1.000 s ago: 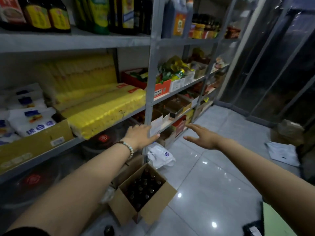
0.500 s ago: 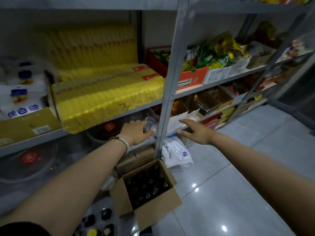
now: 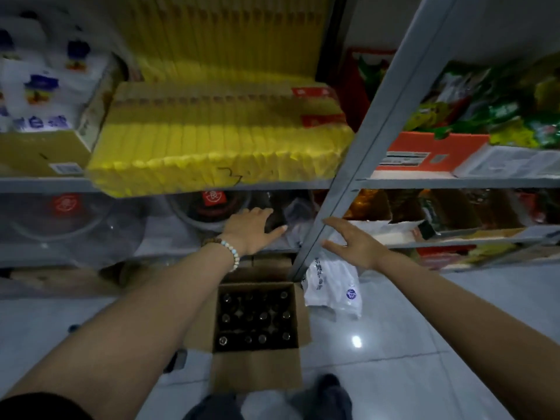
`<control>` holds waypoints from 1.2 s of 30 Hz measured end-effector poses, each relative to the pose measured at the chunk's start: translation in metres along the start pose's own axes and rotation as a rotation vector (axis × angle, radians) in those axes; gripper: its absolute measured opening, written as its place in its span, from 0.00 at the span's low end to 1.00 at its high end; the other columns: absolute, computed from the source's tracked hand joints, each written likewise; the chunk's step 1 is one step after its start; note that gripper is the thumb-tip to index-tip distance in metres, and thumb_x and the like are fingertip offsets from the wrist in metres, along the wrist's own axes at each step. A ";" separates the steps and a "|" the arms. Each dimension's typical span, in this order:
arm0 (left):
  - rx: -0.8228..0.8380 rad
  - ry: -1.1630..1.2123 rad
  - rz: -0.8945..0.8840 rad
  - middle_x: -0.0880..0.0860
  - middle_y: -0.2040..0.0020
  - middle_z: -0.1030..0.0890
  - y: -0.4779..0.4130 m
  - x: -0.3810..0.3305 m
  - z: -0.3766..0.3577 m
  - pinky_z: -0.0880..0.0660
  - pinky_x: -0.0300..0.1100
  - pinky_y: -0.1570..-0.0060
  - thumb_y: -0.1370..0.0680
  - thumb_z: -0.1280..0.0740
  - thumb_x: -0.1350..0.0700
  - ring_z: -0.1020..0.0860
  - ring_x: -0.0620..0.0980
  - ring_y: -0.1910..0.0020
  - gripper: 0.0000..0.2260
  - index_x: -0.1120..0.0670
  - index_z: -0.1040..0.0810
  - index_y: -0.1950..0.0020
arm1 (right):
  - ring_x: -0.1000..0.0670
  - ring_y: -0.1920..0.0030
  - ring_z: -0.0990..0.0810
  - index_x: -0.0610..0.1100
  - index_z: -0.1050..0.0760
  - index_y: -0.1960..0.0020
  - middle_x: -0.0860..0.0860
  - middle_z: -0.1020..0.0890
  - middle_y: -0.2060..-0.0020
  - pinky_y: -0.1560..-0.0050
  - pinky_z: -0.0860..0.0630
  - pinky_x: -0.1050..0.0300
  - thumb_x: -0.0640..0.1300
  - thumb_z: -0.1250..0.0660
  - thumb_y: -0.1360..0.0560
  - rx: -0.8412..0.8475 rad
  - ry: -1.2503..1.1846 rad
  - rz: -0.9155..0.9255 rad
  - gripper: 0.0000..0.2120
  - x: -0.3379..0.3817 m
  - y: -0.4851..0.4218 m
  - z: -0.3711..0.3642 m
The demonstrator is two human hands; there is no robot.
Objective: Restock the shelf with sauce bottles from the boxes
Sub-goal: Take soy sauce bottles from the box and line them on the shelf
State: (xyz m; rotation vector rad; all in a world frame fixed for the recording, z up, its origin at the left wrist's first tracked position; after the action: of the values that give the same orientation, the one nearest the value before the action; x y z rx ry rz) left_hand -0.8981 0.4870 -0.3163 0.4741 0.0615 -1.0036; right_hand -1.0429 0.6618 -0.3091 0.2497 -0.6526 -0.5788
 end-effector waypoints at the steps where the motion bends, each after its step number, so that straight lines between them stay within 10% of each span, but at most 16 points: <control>1: 0.005 0.047 0.036 0.54 0.26 0.36 0.000 0.000 -0.012 0.33 0.49 0.36 0.22 0.48 0.35 0.36 0.57 0.29 0.32 0.51 0.42 0.24 | 0.48 0.26 0.39 0.48 0.40 0.26 0.49 0.38 0.26 0.27 0.43 0.56 0.56 0.38 0.23 0.049 0.006 0.027 0.29 -0.009 -0.007 -0.007; 10: 0.060 0.278 0.328 0.55 0.34 0.26 -0.003 0.005 -0.170 0.32 0.42 0.43 0.22 0.45 0.38 0.27 0.55 0.38 0.24 0.49 0.33 0.30 | 0.48 0.29 0.35 0.43 0.40 0.27 0.47 0.35 0.28 0.44 0.39 0.72 0.48 0.37 0.21 0.359 -0.165 0.014 0.26 -0.103 -0.069 -0.129; 16: 0.010 0.429 0.440 0.49 0.29 0.33 -0.042 0.048 -0.290 0.31 0.40 0.43 0.22 0.42 0.38 0.32 0.52 0.33 0.24 0.47 0.35 0.29 | 0.55 0.29 0.38 0.46 0.41 0.26 0.52 0.34 0.30 0.38 0.45 0.70 0.47 0.36 0.22 0.293 -0.276 -0.063 0.27 -0.174 -0.119 -0.248; 26: 0.000 0.874 0.475 0.50 0.27 0.34 -0.159 0.120 -0.512 0.34 0.44 0.32 0.27 0.36 0.36 0.33 0.49 0.30 0.34 0.47 0.40 0.26 | 0.49 0.38 0.24 0.50 0.30 0.36 0.51 0.22 0.42 0.39 0.27 0.58 0.48 0.33 0.24 0.106 -0.537 -0.179 0.17 -0.274 -0.225 -0.429; 31: 0.006 0.904 0.412 0.50 0.31 0.30 -0.198 0.131 -0.568 0.33 0.43 0.34 0.26 0.36 0.39 0.32 0.50 0.31 0.32 0.52 0.37 0.26 | 0.52 0.40 0.29 0.48 0.36 0.32 0.55 0.28 0.41 0.52 0.33 0.74 0.49 0.37 0.21 0.148 -0.676 -0.291 0.20 -0.284 -0.252 -0.475; 36: -0.042 1.000 0.417 0.55 0.42 0.22 -0.214 0.135 -0.600 0.27 0.44 0.40 0.26 0.32 0.46 0.23 0.52 0.41 0.27 0.54 0.33 0.30 | 0.48 0.39 0.27 0.46 0.35 0.31 0.48 0.27 0.40 0.45 0.30 0.59 0.48 0.35 0.22 0.047 -0.765 -0.383 0.22 -0.290 -0.264 -0.505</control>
State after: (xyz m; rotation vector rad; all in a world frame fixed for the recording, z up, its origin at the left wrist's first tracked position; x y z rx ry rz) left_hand -0.9020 0.5301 -0.9661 0.8718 0.8416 -0.2810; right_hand -1.0228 0.6350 -0.9476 0.1931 -1.3748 -1.0441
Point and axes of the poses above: each hand's wrist, its own y-axis away from the middle knuckle, its own z-axis out of the back of the hand, x = y × z, the point moved 3 cm from there along -y, towards the middle knuckle
